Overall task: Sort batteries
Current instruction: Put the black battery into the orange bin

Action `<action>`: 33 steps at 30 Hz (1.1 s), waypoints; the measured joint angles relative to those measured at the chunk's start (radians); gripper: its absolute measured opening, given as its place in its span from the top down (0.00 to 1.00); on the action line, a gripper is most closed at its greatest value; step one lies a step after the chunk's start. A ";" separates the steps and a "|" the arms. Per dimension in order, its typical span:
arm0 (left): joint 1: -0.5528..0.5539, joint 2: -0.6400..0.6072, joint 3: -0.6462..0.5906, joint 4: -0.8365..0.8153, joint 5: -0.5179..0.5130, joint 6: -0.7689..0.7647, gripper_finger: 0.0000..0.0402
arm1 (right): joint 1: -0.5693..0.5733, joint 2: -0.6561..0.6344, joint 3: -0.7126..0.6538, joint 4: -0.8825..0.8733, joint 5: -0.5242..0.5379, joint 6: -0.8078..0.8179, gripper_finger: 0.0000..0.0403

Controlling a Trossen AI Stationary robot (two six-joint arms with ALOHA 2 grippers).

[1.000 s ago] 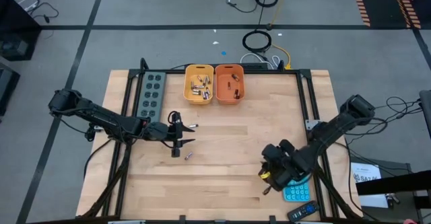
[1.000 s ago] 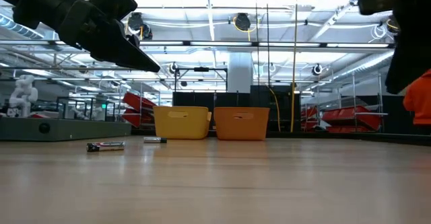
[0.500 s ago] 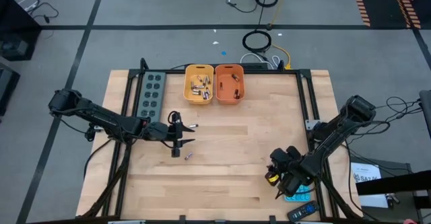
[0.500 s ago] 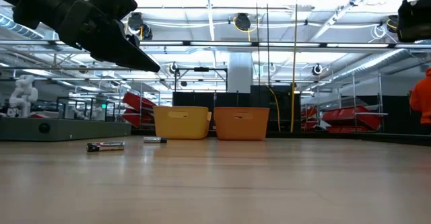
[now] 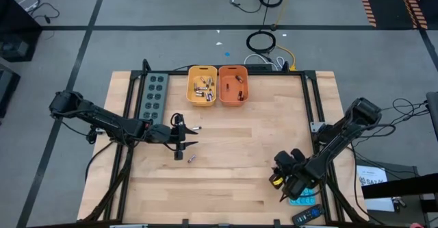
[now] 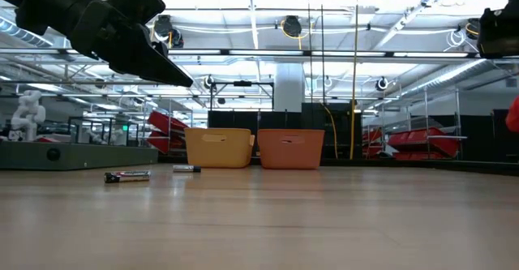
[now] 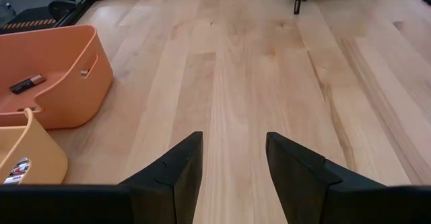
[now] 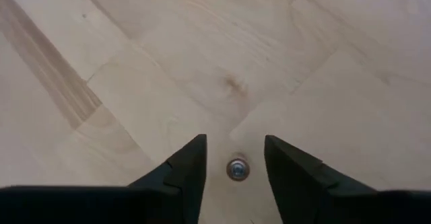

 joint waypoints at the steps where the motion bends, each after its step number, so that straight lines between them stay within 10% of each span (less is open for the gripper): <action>1: 0.000 0.000 0.000 0.000 0.000 0.000 0.57 | 0.000 0.006 0.000 0.002 -0.001 -0.003 0.66; 13: 0.000 0.000 0.000 0.000 0.000 0.000 0.57 | 0.000 0.112 0.002 0.013 -0.028 -0.025 0.96; 20: 0.000 0.000 0.000 0.002 -0.002 0.003 0.57 | -0.018 0.099 0.004 0.019 0.072 -0.097 0.97; 33: 0.000 0.000 0.000 0.034 -0.008 0.050 0.57 | -0.339 0.068 0.007 0.069 0.904 -0.466 0.97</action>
